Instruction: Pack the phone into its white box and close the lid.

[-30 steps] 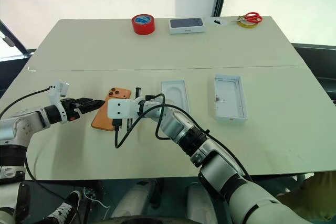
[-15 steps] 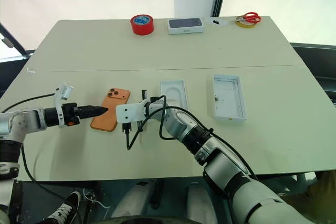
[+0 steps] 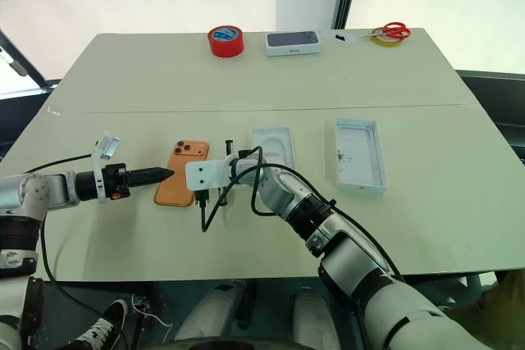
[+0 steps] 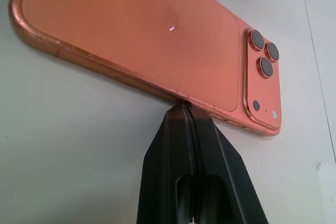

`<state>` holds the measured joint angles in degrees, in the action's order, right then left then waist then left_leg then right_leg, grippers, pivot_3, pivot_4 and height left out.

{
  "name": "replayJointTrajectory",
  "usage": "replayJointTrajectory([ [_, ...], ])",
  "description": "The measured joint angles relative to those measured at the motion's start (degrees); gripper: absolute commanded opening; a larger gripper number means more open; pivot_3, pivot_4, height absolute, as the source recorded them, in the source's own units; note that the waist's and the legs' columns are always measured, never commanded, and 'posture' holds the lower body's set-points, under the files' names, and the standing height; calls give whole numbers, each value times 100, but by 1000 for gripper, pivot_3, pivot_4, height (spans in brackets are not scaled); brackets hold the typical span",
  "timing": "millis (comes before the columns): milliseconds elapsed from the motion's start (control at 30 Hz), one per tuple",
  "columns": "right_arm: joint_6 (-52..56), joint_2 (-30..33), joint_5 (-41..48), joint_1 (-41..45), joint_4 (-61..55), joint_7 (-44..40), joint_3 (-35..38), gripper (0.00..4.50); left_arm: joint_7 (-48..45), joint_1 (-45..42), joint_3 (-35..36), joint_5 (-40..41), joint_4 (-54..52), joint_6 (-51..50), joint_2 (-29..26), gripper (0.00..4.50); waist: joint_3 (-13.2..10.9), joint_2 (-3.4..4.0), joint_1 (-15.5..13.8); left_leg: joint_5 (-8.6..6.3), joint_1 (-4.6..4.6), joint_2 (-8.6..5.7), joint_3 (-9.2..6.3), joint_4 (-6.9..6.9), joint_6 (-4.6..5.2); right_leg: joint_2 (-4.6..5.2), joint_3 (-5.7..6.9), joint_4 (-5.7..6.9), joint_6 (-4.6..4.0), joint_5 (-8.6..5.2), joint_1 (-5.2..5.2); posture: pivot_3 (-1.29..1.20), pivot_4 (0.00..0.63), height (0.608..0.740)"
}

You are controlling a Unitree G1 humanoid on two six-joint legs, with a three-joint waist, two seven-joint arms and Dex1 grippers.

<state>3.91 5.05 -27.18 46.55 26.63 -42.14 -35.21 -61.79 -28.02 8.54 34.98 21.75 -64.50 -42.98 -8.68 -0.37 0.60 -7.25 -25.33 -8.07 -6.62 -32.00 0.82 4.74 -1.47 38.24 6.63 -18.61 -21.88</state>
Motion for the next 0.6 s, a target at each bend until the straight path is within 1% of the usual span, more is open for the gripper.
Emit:
replayJointTrajectory([
  [233, -16, 30, 8, 0, 1, -57, 13, 0, 58, -269, -18, 46, 115, -366, 395, 4408, 7, 1, -3, 1, 0, -3, -2, -2, 0, 3, -1, 0, 0, 0, 3, 0, 150, 736],
  [333, -21, 41, 45, 0, -4, -105, 14, 0, 182, -323, -95, -18, -15, -379, 419, 4408, 8, 2, 4, 1, 0, -3, -4, -2, -1, 3, -1, 0, 0, 0, 3, 0, 150, 736],
  [500, -43, 43, 50, 0, 0, -92, 15, 0, 359, -333, 48, 65, -22, -505, 523, 4408, 8, 1, 8, 1, 0, -2, -4, -2, -1, 2, -1, 0, 0, 0, 3, 0, 150, 736],
  [533, -47, 43, 50, 0, 2, -88, 14, 0, 381, -331, 113, 79, 4, -529, 555, 4186, 8, 1, 8, 1, 1, -2, -5, -2, -1, 2, -1, 0, 0, 0, 3, 0, 150, 736],
  [600, -55, 39, 49, 1, 3, -78, 14, 0, 457, -322, 201, 118, 103, -543, 599, 3525, 8, 1, 15, 1, 0, -2, -5, -2, -1, 2, -1, 0, 0, 0, 2, 0, 150, 736],
])
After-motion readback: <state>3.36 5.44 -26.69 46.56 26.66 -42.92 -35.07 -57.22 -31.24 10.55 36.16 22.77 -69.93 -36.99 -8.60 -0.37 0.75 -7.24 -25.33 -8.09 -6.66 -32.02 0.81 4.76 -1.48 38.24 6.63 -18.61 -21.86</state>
